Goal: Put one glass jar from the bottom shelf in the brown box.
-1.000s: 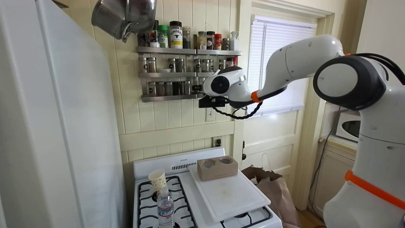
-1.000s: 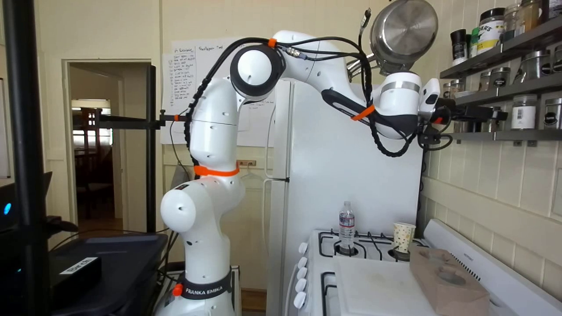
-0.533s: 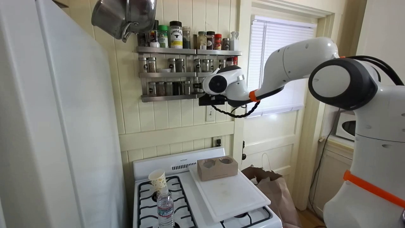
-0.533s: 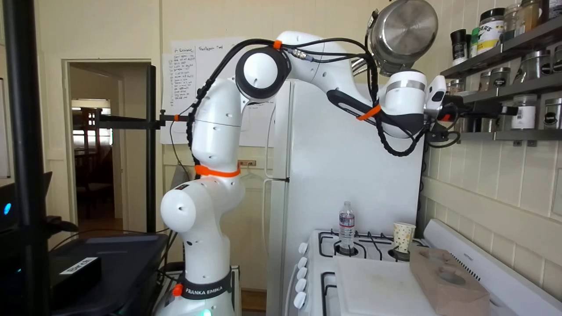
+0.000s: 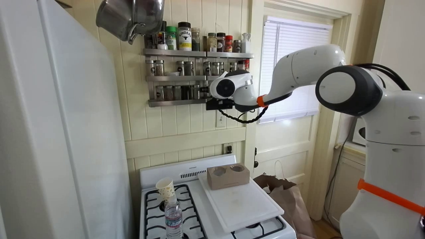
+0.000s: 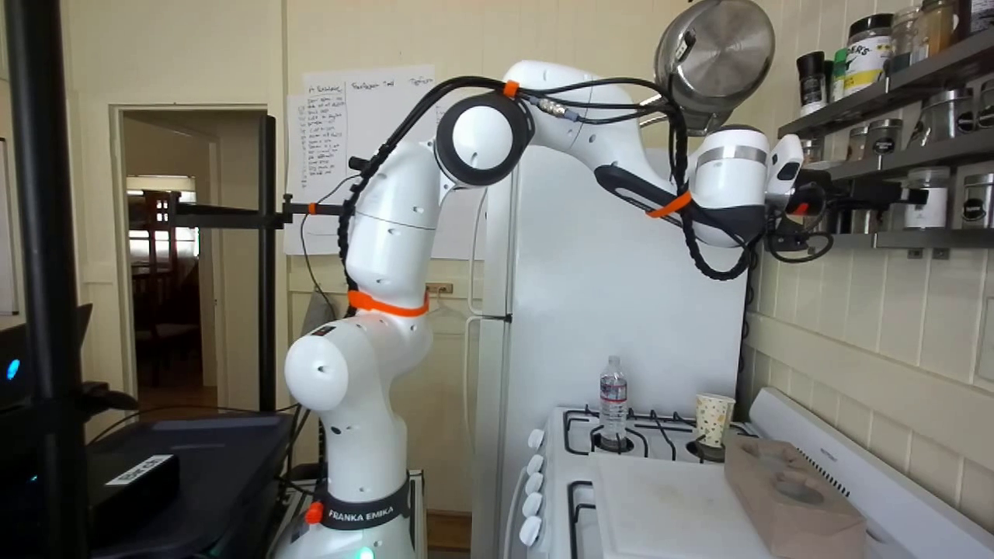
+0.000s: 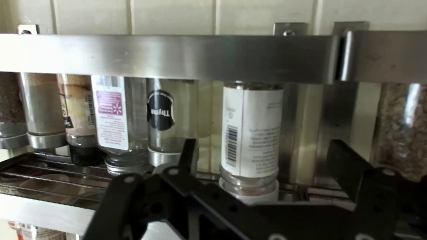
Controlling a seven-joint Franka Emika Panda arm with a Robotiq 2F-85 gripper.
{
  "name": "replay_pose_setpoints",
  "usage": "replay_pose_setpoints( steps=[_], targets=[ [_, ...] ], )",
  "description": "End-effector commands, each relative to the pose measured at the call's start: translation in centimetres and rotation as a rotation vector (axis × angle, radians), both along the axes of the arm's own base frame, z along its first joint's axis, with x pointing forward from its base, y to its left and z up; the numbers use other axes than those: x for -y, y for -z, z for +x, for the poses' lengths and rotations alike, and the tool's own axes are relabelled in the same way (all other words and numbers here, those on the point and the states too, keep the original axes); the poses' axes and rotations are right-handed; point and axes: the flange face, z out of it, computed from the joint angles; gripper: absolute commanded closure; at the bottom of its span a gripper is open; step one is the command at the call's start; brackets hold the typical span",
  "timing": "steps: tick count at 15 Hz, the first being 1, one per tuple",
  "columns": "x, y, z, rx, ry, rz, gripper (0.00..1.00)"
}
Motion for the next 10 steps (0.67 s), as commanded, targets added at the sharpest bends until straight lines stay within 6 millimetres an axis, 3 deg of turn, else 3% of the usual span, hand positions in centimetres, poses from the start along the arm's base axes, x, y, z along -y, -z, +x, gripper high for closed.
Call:
replay_pose_setpoints(
  steps=[1, 7, 9, 10],
  targets=[
    [0.4, 0.3, 1.4, -0.001, -0.008, -0.002, 0.01],
    [1.3, 0.7, 2.8, -0.014, -0.003, -0.001, 0.09],
    [1.4, 0.8, 3.1, -0.018, -0.001, 0.000, 0.34],
    [1.4, 1.0, 3.3, -0.021, -0.003, 0.000, 0.36]
  ],
)
